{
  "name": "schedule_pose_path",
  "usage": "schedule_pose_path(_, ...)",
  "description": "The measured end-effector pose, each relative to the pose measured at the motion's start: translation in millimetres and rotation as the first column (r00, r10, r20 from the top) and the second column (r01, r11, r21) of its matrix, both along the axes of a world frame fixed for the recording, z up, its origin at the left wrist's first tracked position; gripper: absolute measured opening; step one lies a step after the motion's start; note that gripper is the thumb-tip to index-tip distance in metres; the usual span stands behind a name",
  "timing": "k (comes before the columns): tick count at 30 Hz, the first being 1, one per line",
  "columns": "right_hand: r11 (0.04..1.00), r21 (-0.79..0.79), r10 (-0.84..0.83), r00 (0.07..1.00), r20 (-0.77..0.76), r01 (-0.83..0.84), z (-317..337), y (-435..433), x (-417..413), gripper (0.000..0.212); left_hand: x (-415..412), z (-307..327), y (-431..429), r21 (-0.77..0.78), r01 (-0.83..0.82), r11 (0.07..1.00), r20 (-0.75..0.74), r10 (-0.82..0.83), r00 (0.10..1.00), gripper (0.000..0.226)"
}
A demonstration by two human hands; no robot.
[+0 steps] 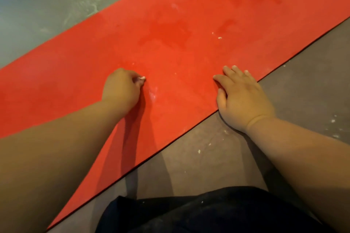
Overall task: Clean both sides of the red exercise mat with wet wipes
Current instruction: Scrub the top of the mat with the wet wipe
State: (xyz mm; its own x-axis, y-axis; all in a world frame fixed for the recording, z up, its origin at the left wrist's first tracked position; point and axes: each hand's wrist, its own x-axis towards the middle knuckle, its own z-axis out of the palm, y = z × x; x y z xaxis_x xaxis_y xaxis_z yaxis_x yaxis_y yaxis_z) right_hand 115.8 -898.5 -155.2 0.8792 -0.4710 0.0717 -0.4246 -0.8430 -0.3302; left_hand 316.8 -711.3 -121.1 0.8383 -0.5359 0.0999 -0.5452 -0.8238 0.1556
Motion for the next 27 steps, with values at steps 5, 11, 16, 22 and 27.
schedule_pose_path(5, 1.000, -0.010, -0.002, 1.000, 0.017, 0.002, -0.9, 0.4, 1.6, 0.057, -89.4, -2.2, -9.3, -0.151, 0.201, 0.968, -0.119, -0.220, 0.968, 0.023)
schedule_pose_path(11, 0.999, -0.047, 0.002, 1.000, -0.019, -0.003, 1.8, 2.5, 2.9, 0.057, -39.2, -4.1, 10.0, -0.003, 0.359, 0.933, -0.045, -0.359, 0.932, 0.027)
schedule_pose_path(16, 0.998, -0.061, 0.000, 1.000, -0.018, -0.001, 3.3, 3.0, 2.7, 0.057, 14.1, -9.4, 26.5, -0.012, -0.109, 0.994, 0.020, 0.109, 0.994, 0.029)
schedule_pose_path(22, 0.996, -0.087, 0.001, 1.000, -0.018, -0.002, 2.4, 4.0, 0.0, 0.064, -86.7, -1.9, 10.3, -0.175, 0.472, 0.864, -0.095, -0.492, 0.866, 0.027)
schedule_pose_path(27, 0.996, -0.088, 0.002, 1.000, -0.020, -0.003, 4.7, 5.6, 0.9, 0.059, -4.8, -4.9, 45.6, 0.022, 0.344, 0.939, 0.000, -0.344, 0.939, 0.027)
